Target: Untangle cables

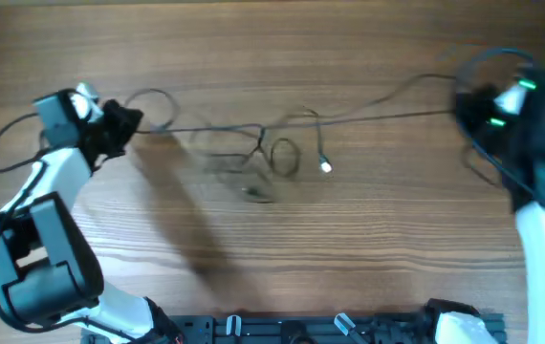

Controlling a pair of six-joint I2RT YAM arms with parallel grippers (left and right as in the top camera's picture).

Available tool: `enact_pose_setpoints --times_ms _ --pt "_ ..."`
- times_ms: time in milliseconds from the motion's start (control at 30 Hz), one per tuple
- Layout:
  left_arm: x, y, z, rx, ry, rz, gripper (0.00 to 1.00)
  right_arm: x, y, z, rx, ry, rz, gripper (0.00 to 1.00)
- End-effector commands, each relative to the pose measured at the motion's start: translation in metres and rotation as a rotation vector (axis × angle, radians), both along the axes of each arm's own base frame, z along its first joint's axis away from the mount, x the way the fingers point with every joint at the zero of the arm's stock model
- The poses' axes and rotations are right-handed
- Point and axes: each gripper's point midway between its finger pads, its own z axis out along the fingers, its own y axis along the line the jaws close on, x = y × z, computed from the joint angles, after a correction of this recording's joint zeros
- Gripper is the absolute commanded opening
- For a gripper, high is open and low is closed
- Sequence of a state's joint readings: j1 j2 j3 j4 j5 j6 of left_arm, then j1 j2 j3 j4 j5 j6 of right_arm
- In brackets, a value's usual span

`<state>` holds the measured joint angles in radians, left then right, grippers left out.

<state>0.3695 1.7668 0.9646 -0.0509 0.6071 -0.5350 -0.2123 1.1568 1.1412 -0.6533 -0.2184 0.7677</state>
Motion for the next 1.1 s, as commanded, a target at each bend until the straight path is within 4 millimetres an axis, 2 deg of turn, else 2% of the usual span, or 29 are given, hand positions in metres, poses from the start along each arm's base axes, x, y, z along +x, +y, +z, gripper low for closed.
enact_pose_setpoints --times_ms 0,67,133,233,267,367,400,433,467,500,567,600,667,700,733,767,800,900,1000,1067 --pt "-0.005 0.069 0.057 0.021 -0.202 0.082 0.04 -0.05 -0.112 0.041 -0.243 -0.072 -0.329 0.04" --pt "-0.014 0.095 0.069 0.034 -0.222 0.148 0.04 -0.068 -0.139 0.045 -0.275 -0.065 -0.407 0.04" --pt "-0.024 0.114 0.072 0.036 -0.218 0.198 0.04 -0.074 -0.153 0.042 -0.278 -0.051 -0.447 0.05" --pt "-0.033 0.12 0.064 -0.019 -0.169 0.246 0.04 -0.066 -0.15 0.033 -0.259 -0.035 -0.403 0.04" --pt "-0.034 0.116 0.063 -0.03 -0.159 0.238 0.04 -0.054 -0.138 0.032 -0.238 -0.059 -0.304 0.04" --pt "-0.027 0.081 0.071 -0.104 -0.191 0.113 0.04 -0.024 -0.098 0.045 -0.255 -0.179 -0.015 0.05" --pt "-0.023 0.061 0.078 -0.136 -0.221 0.036 0.04 -0.013 -0.071 0.052 -0.263 -0.244 0.143 0.05" --pt "-0.018 0.034 0.085 -0.165 -0.249 -0.056 0.04 -0.007 -0.051 0.055 -0.263 -0.281 0.242 0.05" --pt "-0.015 -0.003 0.093 -0.171 -0.294 -0.197 0.04 -0.002 -0.038 0.055 -0.277 -0.291 0.294 0.05" --pt "-0.013 -0.027 0.093 -0.182 -0.293 -0.257 0.06 0.001 -0.027 0.054 -0.295 -0.292 0.332 0.05" --pt "-0.011 -0.092 0.092 -0.159 -0.304 -0.429 0.17 0.007 -0.015 0.045 -0.312 -0.254 0.341 0.05" --pt "-0.009 -0.123 0.086 -0.123 -0.283 -0.476 0.27 0.008 -0.01 0.036 -0.308 -0.212 0.338 0.04" --pt "-0.005 -0.158 0.072 -0.024 -0.244 -0.486 0.47 0.005 -0.01 0.011 -0.287 -0.1 0.31 0.04" --pt "-0.003 -0.179 0.062 0.064 -0.22 -0.48 0.69 0.001 -0.018 -0.008 -0.275 -0.008 0.256 0.04" --pt "-0.002 -0.188 0.057 0.107 -0.211 -0.475 0.78 -0.004 -0.027 -0.02 -0.26 0.061 0.187 0.04" --pt "-0.001 -0.199 0.051 0.171 -0.195 -0.454 0.92 -0.012 -0.042 -0.035 -0.248 0.155 0.084 0.04" --pt "-0.001 -0.206 0.046 0.207 -0.177 -0.428 1.0 -0.018 -0.05 -0.045 -0.259 0.211 0.035 0.04" --pt "-0.002 -0.219 0.031 0.245 -0.12 -0.35 1.0 -0.024 -0.055 -0.051 -0.268 0.254 0.013 0.04" --pt "-0.01 -0.24 0.022 0.246 -0.105 -0.401 1.0 -0.026 -0.054 -0.054 -0.225 0.266 -0.022 0.04" --pt "-0.02 -0.264 0.021 0.213 -0.134 -0.516 1.0 -0.032 -0.052 -0.058 -0.205 0.293 -0.029 0.04"
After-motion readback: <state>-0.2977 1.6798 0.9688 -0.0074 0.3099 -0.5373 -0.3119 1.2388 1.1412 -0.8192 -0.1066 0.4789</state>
